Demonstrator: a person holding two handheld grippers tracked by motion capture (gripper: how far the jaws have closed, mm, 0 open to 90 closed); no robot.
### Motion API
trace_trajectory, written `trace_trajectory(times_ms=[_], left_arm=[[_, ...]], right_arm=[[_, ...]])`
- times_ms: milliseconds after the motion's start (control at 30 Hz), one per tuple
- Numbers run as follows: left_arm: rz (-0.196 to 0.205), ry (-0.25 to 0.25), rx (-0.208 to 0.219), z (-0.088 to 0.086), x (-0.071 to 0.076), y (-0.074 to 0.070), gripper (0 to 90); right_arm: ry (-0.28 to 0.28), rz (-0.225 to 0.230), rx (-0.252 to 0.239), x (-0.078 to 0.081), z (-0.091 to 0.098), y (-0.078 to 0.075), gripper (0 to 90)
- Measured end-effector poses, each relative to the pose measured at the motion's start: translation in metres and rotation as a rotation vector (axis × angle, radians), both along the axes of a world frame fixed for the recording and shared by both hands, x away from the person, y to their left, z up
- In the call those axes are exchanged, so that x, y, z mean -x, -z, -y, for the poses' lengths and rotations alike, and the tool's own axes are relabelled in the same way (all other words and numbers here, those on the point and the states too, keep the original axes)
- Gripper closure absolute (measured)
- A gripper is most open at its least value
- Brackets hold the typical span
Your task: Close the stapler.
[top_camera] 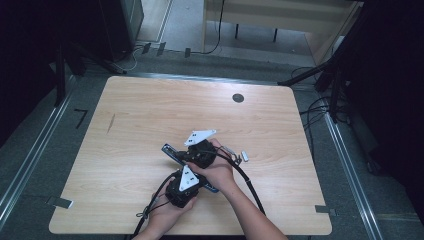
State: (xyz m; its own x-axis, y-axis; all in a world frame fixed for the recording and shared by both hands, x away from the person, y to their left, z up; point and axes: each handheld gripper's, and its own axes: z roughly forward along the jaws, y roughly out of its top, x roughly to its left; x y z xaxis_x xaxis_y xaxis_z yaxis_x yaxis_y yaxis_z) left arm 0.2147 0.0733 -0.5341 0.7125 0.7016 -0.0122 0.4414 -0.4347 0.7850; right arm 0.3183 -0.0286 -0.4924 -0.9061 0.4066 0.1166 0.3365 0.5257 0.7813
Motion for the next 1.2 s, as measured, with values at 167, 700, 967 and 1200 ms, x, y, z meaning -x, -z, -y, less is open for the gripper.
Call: trace_trajectory(times_ms=[167,700,967,1200], left_arm=[[-0.002,-0.002,0.001,0.0,0.0,0.0,90.0],[-0.001,-0.001,0.003,0.0,0.0,0.0,90.0],[0.003,-0.001,0.0,0.0,0.0,0.0,90.0],[0.001,0.001,-0.001,0.0,0.0,0.0,90.0]], right_arm=[[-0.001,-0.01,0.032,-0.001,-0.004,0.008,90.0],[0.031,0.037,0.037,0.003,0.001,0.003,90.0],[0.101,0.075,0.012,0.002,0.033,-0.006,90.0],[0.194,0.098,-0.016,0.003,0.06,-0.007,88.5]])
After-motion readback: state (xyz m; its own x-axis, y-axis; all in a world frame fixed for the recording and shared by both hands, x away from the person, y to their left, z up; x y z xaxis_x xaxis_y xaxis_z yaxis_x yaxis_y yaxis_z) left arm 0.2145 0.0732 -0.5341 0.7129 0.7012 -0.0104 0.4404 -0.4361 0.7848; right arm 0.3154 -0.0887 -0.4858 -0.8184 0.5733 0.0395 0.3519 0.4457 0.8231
